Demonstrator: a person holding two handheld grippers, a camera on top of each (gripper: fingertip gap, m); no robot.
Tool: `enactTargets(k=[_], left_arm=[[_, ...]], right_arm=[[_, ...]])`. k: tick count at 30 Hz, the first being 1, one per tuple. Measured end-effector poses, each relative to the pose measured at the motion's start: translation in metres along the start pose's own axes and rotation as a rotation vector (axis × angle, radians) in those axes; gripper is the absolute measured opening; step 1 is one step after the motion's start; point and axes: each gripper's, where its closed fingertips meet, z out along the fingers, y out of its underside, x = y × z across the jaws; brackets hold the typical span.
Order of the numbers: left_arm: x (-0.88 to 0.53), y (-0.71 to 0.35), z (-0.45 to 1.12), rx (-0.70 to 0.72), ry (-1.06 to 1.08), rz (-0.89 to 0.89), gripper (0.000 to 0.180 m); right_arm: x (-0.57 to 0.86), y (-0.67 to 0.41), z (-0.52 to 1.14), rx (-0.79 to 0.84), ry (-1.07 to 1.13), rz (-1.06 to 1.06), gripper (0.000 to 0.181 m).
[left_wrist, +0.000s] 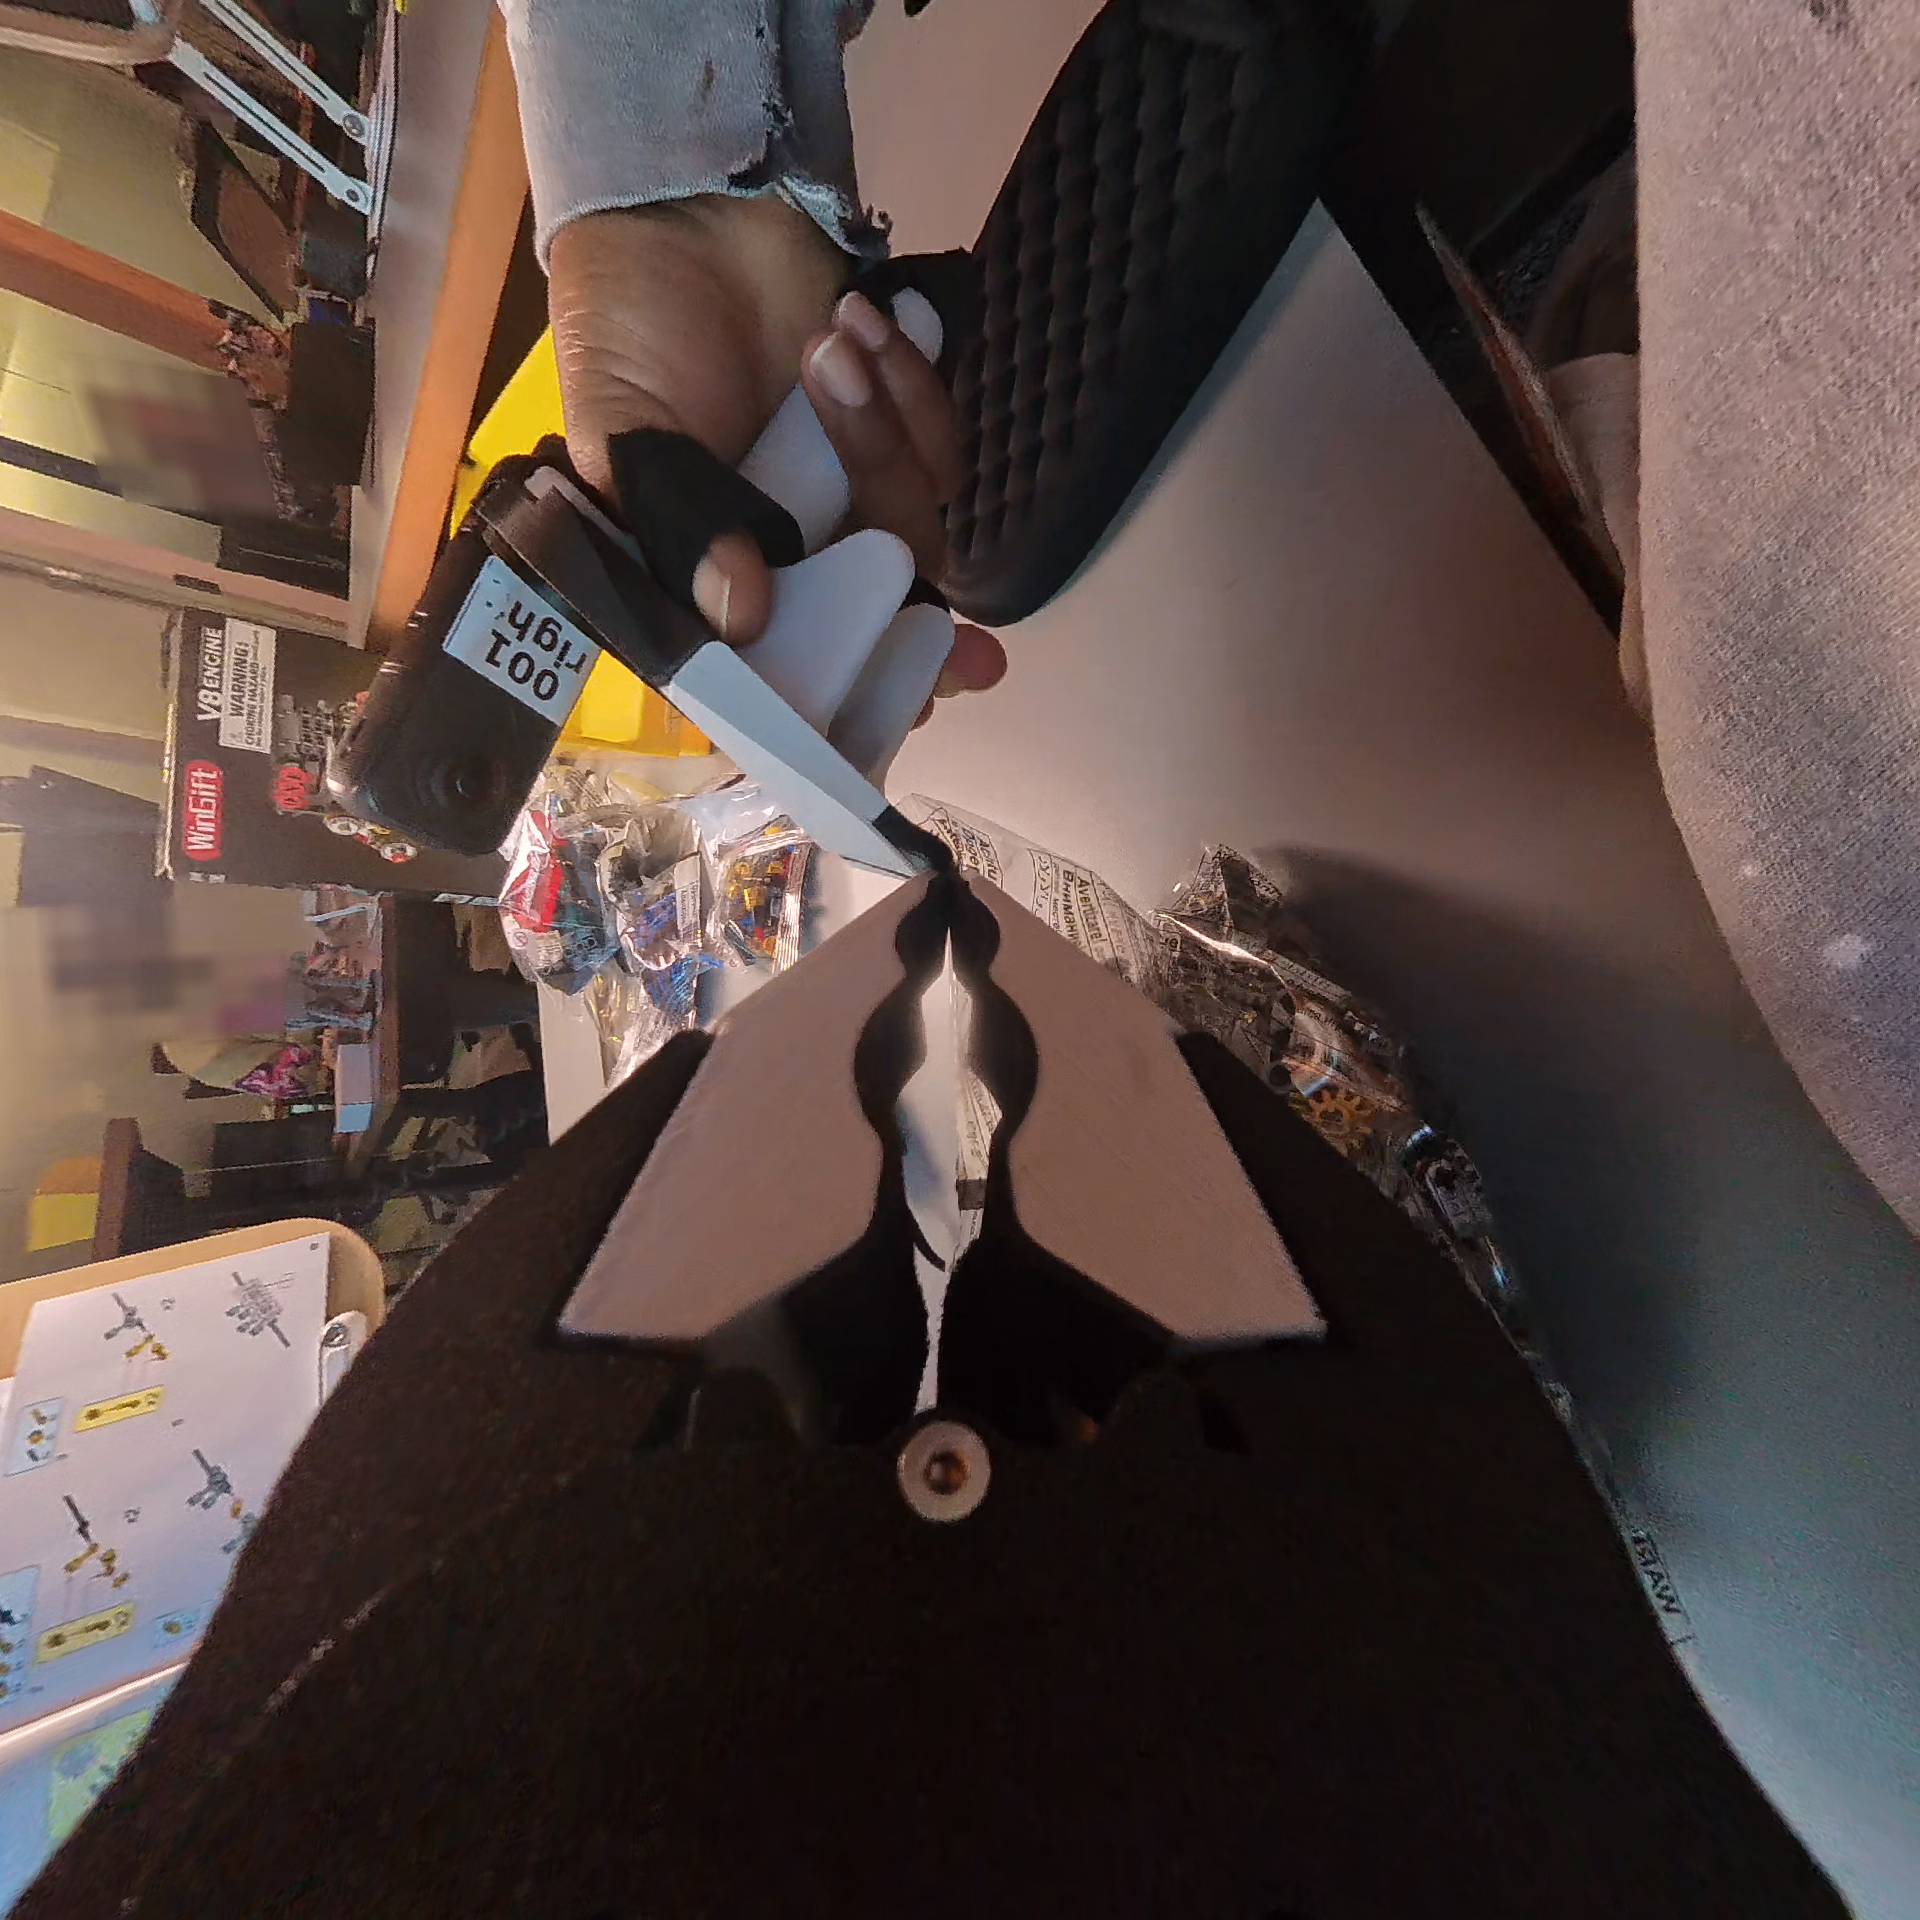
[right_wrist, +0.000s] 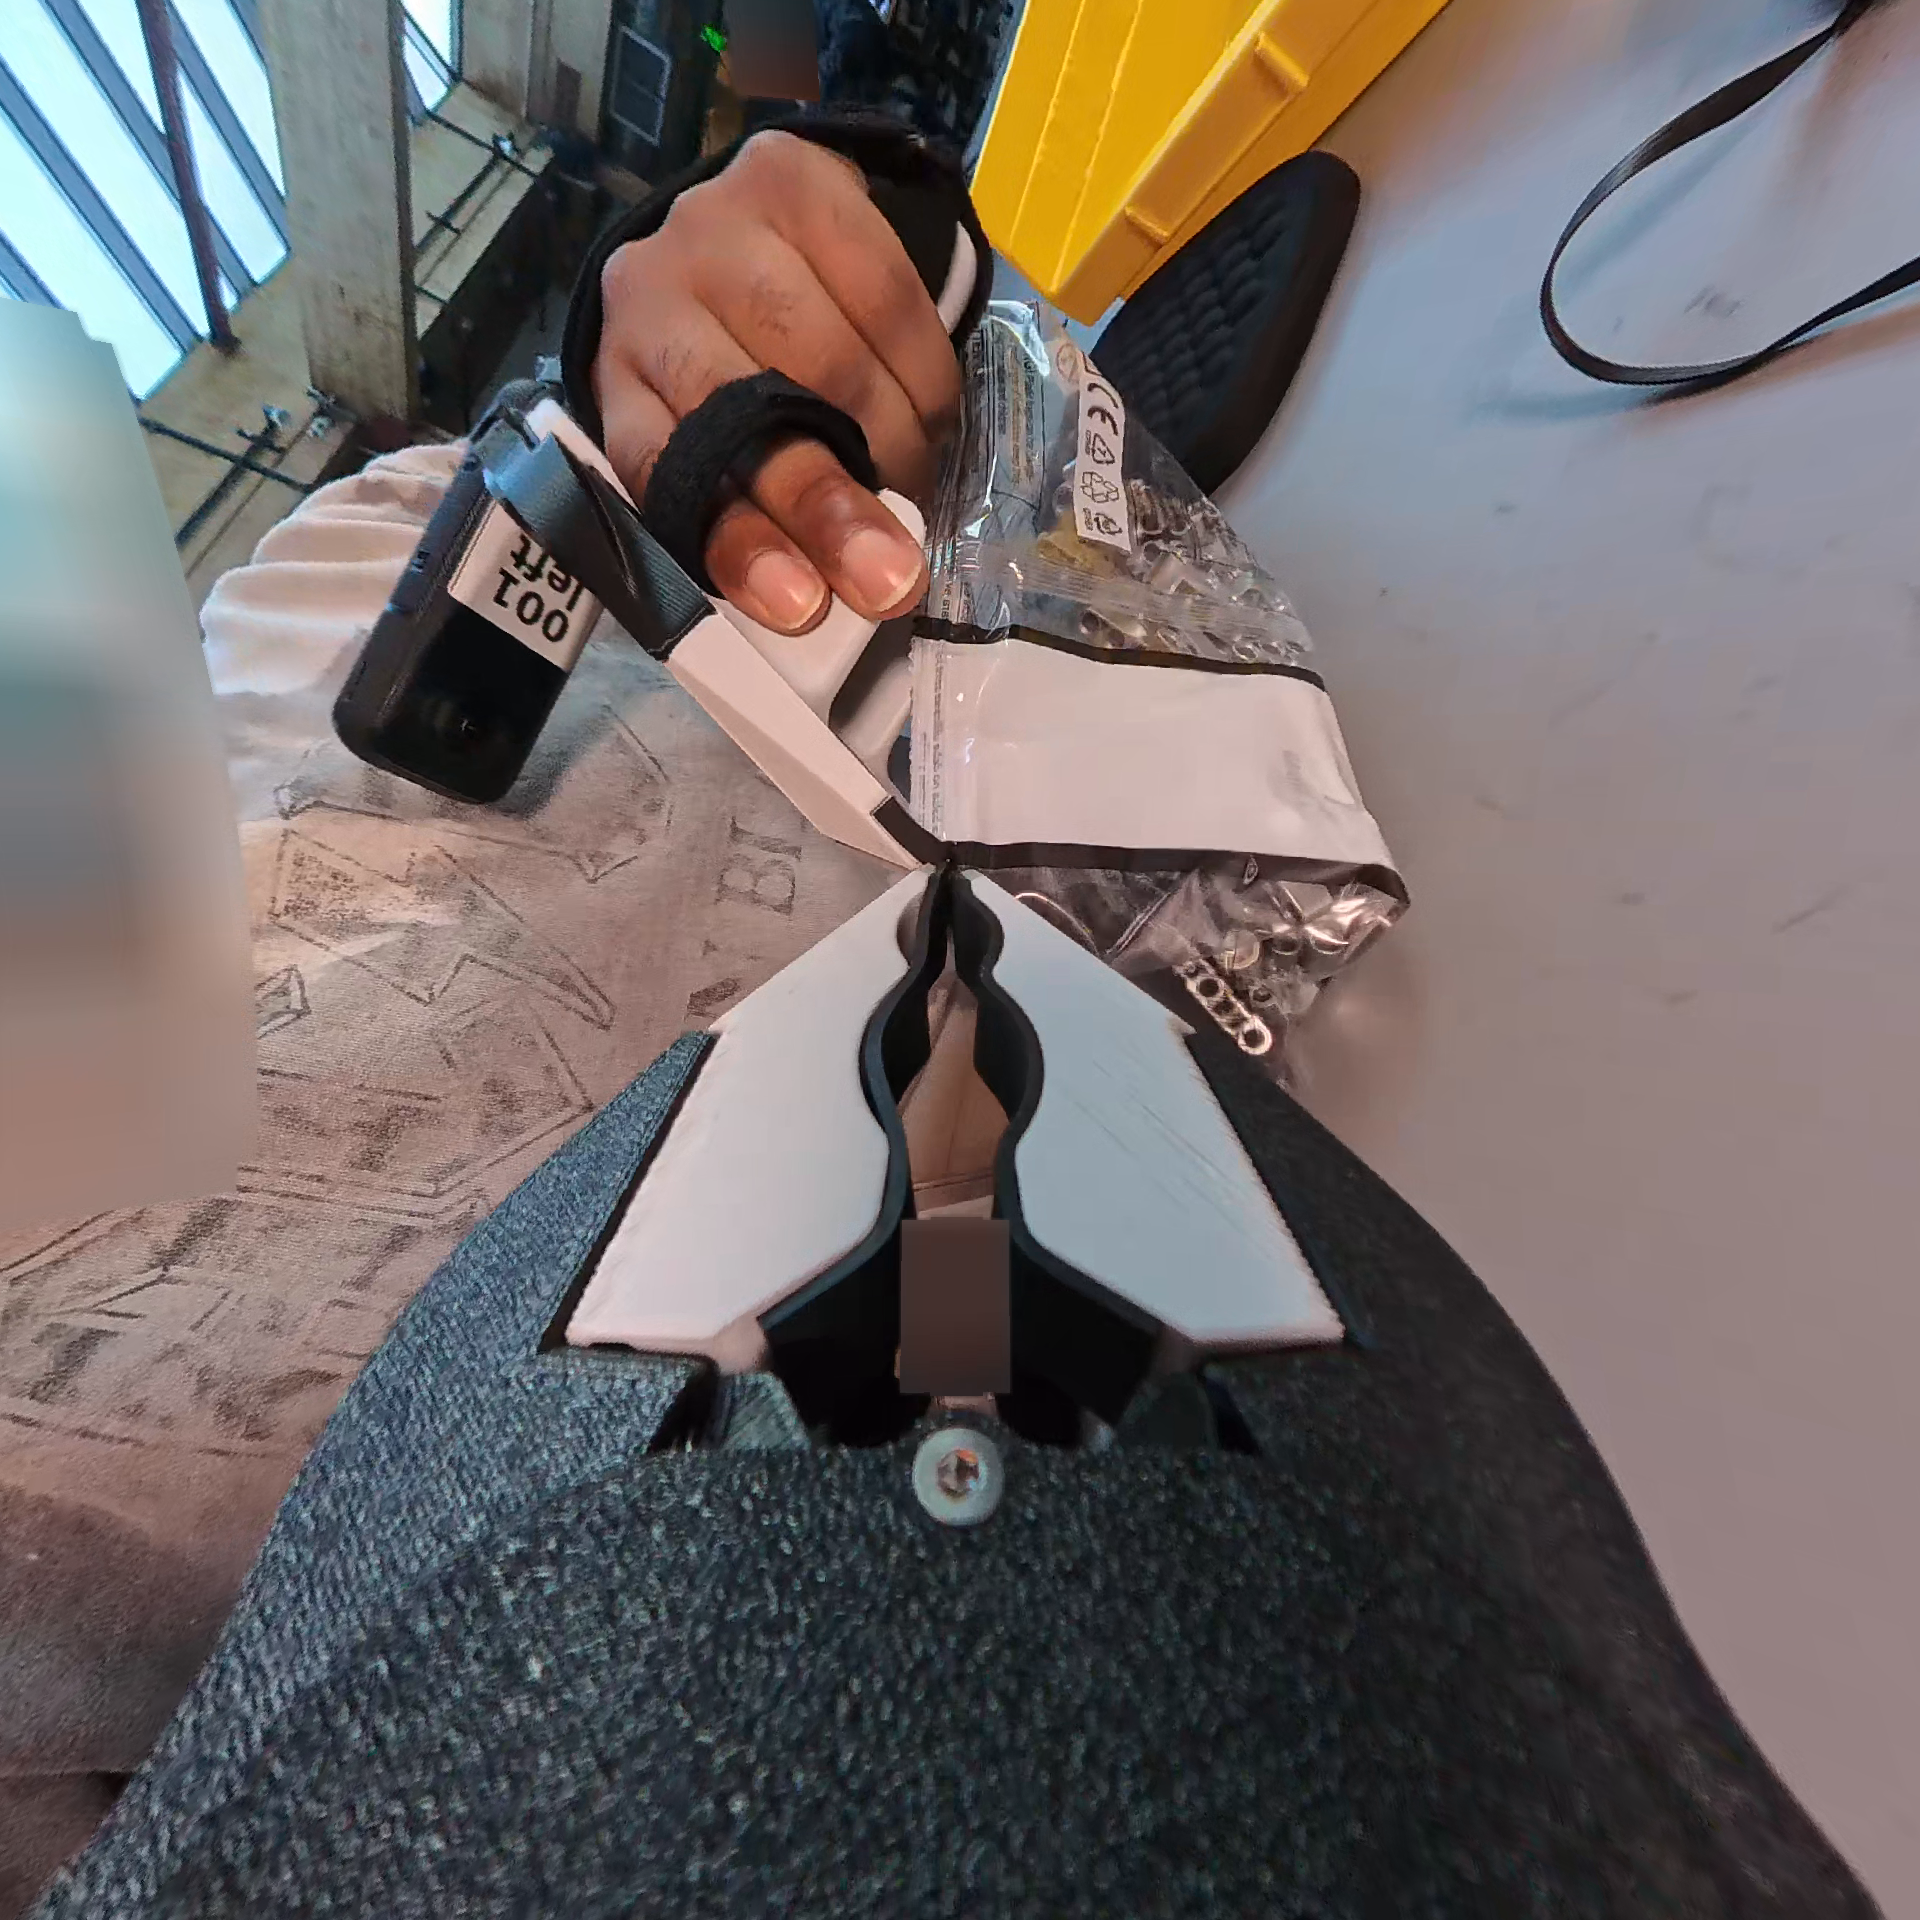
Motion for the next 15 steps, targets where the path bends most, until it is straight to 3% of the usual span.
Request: enactTargets(k=[3,5,7,10,15], left_arm=[[0.002,0.001,0.000,-0.019,-0.011,0.025,0.000],[-0.005,0.003,-0.002,0.011,0.025,-0.122,0.000],[-0.016,0.004,-0.006,0.056,0.043,-0.290,0.000],[-0.026,0.004,-0.011,0.113,0.021,-0.391,0.000],[-0.030,-0.002,-0.016,0.115,-0.156,-0.216,0.000]], right_arm=[[0.001,0.001,0.001,0.016,0.007,-0.009,0.000],[-0.003,-0.006,-0.001,0.040,0.055,-0.097,0.000],[-0.010,-0.016,-0.006,0.044,0.170,-0.341,0.000],[-0.018,-0.024,-0.009,0.037,0.360,-0.698,0.000],[-0.027,-0.024,-0.008,0.081,0.533,-0.999,0.000]])
